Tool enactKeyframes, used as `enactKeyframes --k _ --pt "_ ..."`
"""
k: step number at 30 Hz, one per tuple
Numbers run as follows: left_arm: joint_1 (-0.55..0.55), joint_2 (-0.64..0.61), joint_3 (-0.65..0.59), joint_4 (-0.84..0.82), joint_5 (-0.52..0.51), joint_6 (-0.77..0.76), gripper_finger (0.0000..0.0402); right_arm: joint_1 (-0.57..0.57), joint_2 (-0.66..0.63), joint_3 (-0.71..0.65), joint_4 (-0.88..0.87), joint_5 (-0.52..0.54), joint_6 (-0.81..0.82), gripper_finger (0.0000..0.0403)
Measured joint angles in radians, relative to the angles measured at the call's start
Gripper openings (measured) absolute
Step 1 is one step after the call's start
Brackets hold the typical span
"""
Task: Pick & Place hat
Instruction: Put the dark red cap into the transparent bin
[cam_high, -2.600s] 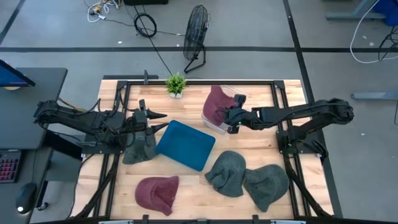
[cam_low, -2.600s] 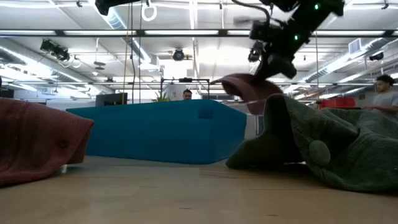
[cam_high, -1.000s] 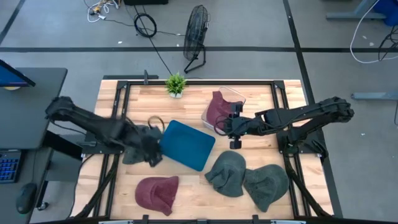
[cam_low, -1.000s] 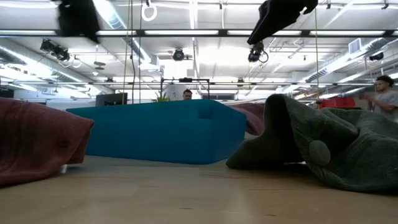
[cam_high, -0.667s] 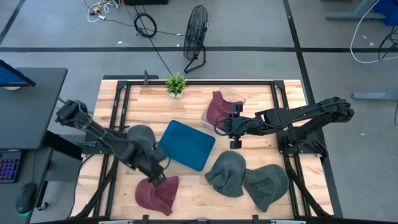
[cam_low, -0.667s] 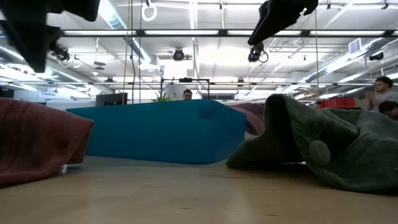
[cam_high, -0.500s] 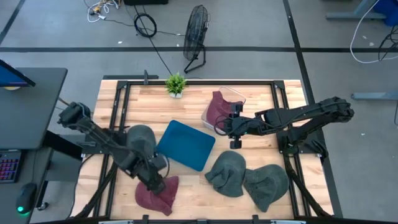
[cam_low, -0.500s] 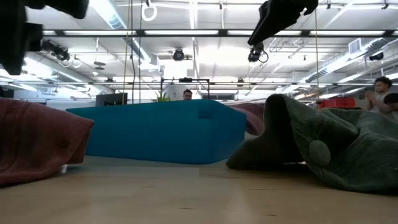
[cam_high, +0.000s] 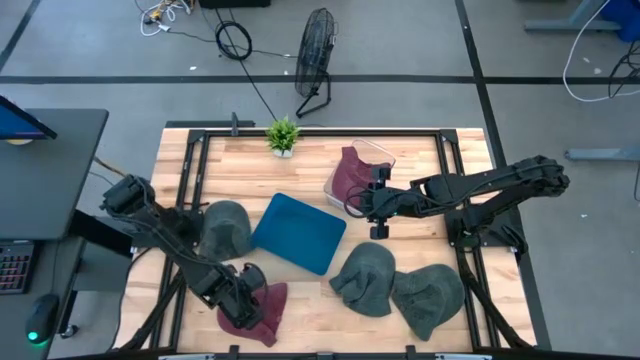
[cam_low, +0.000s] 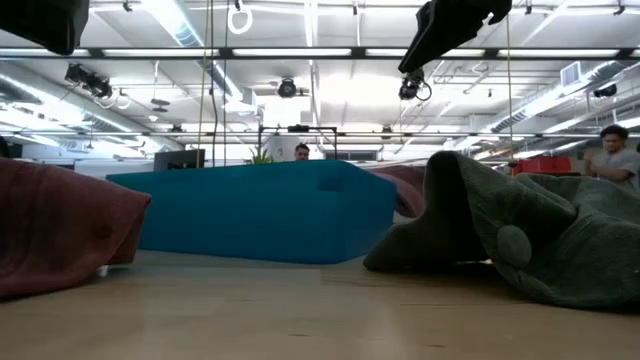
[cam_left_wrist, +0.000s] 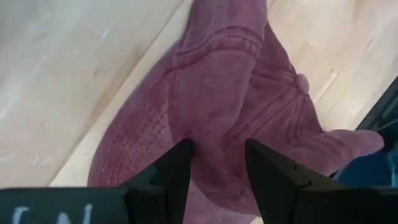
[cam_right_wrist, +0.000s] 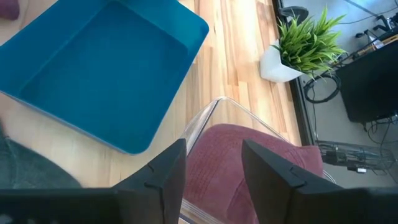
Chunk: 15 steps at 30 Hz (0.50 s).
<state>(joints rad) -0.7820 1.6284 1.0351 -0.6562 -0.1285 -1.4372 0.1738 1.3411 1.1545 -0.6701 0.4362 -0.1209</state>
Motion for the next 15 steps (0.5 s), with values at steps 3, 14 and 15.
enactKeyframes --k 3,14,15 --pt "-0.002 0.013 0.0 0.0 -0.002 0.004 0.0153 0.0 0.0 0.0 0.0 0.0 0.0 0.016" --pt "0.029 0.019 0.0 -0.006 -0.001 -0.078 0.0011 0.0 0.0 0.0 0.016 -0.008 0.017 0.016" --pt "0.035 0.018 0.0 -0.006 -0.002 -0.093 0.001 0.0 0.0 0.0 0.027 -0.01 0.024 0.016"
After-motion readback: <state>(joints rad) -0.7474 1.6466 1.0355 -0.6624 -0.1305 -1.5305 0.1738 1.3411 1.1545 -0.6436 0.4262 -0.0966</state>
